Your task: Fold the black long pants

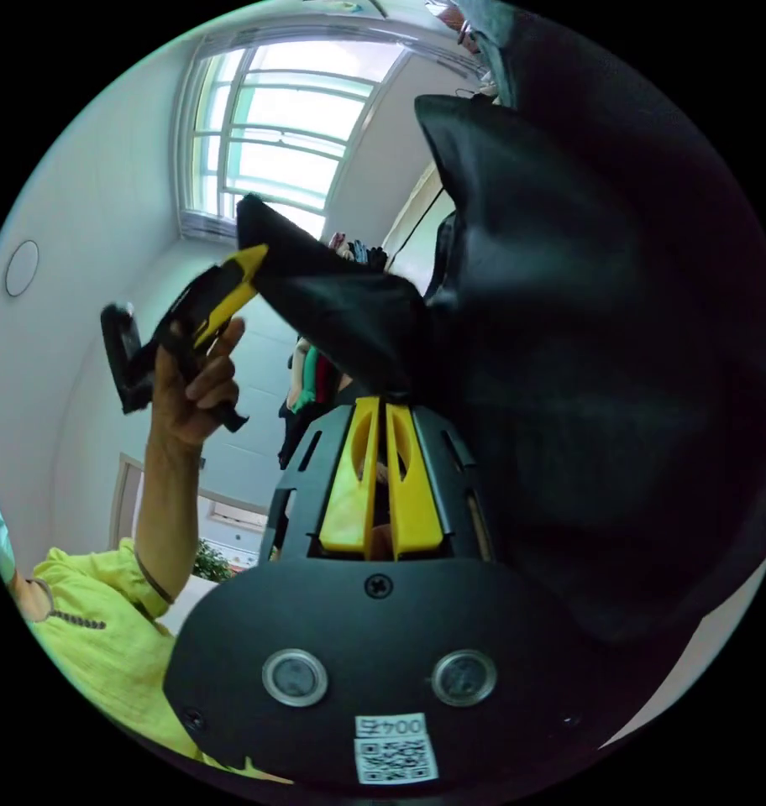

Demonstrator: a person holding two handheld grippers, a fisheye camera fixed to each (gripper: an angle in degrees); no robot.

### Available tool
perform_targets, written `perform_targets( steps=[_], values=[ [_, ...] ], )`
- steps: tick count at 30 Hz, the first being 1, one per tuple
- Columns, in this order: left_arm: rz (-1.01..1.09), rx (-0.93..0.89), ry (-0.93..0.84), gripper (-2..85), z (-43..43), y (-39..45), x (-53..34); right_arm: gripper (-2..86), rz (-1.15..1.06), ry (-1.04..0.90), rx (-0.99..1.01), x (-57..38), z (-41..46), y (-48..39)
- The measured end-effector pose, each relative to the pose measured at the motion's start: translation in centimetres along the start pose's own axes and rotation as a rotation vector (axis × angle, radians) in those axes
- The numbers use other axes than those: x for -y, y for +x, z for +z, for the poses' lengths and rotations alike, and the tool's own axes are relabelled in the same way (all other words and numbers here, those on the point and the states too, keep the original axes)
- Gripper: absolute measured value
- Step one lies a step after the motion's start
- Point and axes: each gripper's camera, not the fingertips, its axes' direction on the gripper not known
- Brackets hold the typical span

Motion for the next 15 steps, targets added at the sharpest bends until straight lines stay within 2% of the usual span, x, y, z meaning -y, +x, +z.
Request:
perform_targets(
  steps=[5, 7, 9, 12, 15],
  values=[
    [0.294, -0.085, -0.307, 16.4, 13.4, 8.5, -1.1, -0.2, -0.037, -0.07, -0.009, 0.2, 2.7, -1.3],
    [0.355, -0.075, -0.352, 17.0, 15.3, 9.7, -2.1, -0.2, -0.027, -0.07, -0.014, 0.4, 3.4, -1.5],
    [0.342, -0.13, -0.333, 17.5, 15.0, 9.3, -2.2, -0.1, -0.01, -0.066, 0.001, 0.7, 4.0, -1.5],
    [0.174, -0.362, -0.223, 17.2, 11.4, 4.3, -0.8, -0.1, 0.02, -0.045, 0.008, 1.0, 4.5, -1.5],
    [-0.045, -0.424, -0.021, 14.7, 6.2, -3.4, -0.9, 0.0, 0.057, -0.029, 0.006, 1.4, 5.3, -1.5]
  ],
)
